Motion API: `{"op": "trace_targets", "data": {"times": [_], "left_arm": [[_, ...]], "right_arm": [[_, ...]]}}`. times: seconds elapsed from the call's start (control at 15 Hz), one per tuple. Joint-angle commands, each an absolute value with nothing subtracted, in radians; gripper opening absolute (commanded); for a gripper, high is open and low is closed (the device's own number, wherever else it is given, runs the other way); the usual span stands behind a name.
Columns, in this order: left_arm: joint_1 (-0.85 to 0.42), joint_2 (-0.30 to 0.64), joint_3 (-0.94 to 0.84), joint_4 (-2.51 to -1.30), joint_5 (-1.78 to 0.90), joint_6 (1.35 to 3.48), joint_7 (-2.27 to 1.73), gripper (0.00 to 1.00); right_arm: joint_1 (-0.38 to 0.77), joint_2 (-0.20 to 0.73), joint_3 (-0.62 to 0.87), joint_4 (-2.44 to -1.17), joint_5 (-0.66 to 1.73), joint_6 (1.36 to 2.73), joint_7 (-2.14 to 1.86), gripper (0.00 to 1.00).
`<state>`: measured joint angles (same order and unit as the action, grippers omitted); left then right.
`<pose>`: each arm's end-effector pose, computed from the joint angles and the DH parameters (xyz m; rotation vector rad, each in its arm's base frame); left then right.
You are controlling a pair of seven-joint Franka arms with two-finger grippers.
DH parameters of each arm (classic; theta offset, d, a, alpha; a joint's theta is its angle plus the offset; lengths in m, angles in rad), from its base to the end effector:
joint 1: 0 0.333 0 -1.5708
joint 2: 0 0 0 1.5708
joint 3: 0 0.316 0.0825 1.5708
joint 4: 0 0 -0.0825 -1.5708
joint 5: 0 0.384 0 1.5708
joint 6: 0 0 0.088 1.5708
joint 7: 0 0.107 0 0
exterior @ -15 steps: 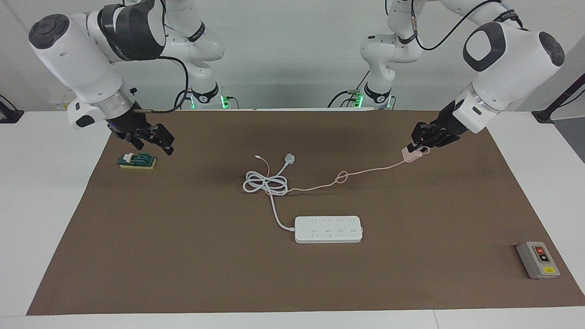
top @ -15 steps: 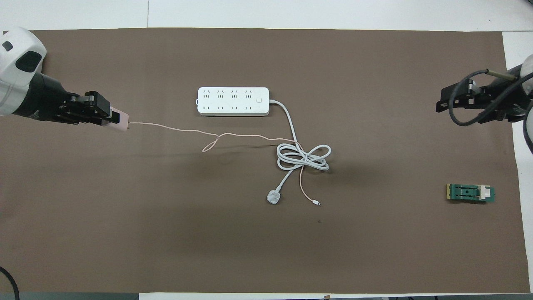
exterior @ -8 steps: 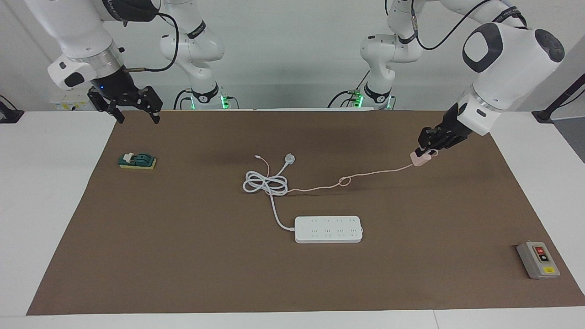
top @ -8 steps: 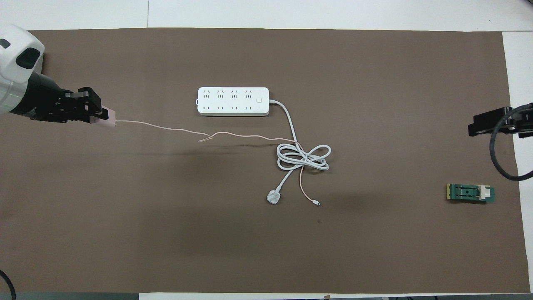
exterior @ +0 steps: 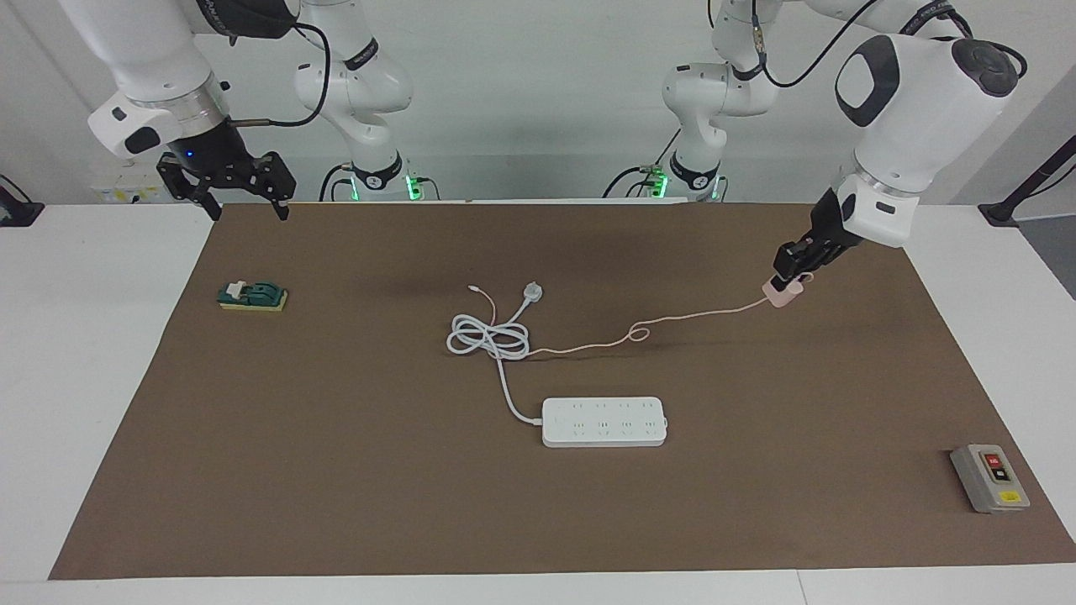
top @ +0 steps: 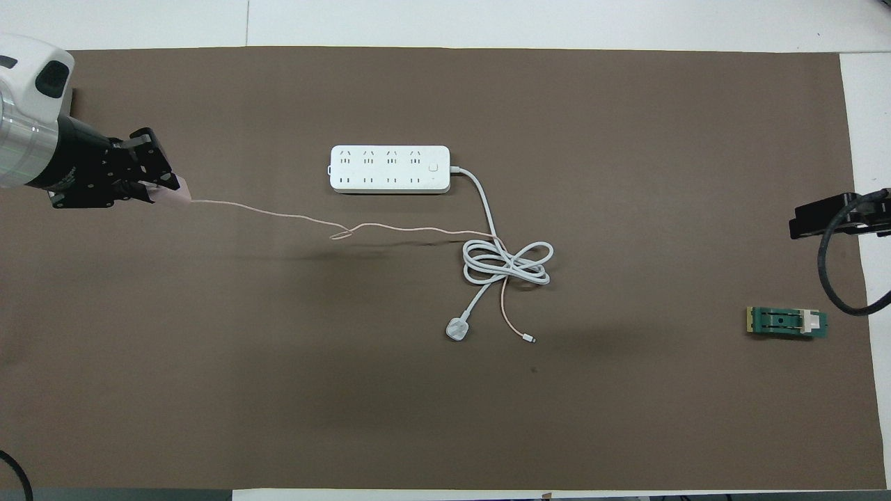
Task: Plug charger into power strip
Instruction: 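Swing the left gripper with the plug over the power strip's nearest end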
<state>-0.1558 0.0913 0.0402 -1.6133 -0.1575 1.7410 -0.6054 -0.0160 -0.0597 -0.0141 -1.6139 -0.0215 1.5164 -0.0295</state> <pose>0.5888 -0.0836 0.5681 2.8885 0.7583 -0.0292 0.5297 -0.0186 0.6320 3.1215 -0.0021 -0.0599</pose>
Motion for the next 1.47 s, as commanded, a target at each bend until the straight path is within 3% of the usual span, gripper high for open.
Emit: {"op": "trace_targets", "data": {"times": [0.0, 0.27, 0.53, 0.8, 0.93, 1.0, 1.4], "left_arm": [[-0.201, 0.064, 0.043, -1.692, -0.127, 1.868, -1.045, 0.00], [-0.281, 0.123, 0.043, -1.684, -0.017, 1.916, -1.452, 0.00], [-0.345, 0.257, 0.043, -1.577, 0.089, 1.966, -1.855, 0.00], [-0.385, 0.449, 0.054, -1.367, 0.097, 1.939, -1.995, 0.00], [-0.397, 0.630, 0.069, -1.127, 0.100, 1.826, -2.046, 0.00], [-0.400, 0.671, 0.083, -1.062, 0.097, 1.800, -2.051, 0.00], [-0.443, 0.706, 0.074, -1.103, 0.080, 1.802, -2.049, 0.00]], "right_arm": [[-0.032, -0.081, 0.000, -1.635, -0.035, 1.494, -0.054, 1.00], [-0.034, -0.081, 0.000, -1.635, -0.035, 1.496, -0.055, 1.00], [-0.032, -0.081, -0.002, -1.635, -0.035, 1.497, -0.054, 1.00], [-0.031, -0.080, -0.002, -1.634, -0.038, 1.502, -0.054, 1.00], [-0.031, -0.080, -0.003, -1.634, -0.038, 1.503, -0.054, 1.00], [-0.031, -0.081, -0.002, -1.634, -0.038, 1.503, -0.054, 1.00], [-0.031, -0.080, -0.003, -1.632, -0.040, 1.502, -0.049, 1.00]]}}
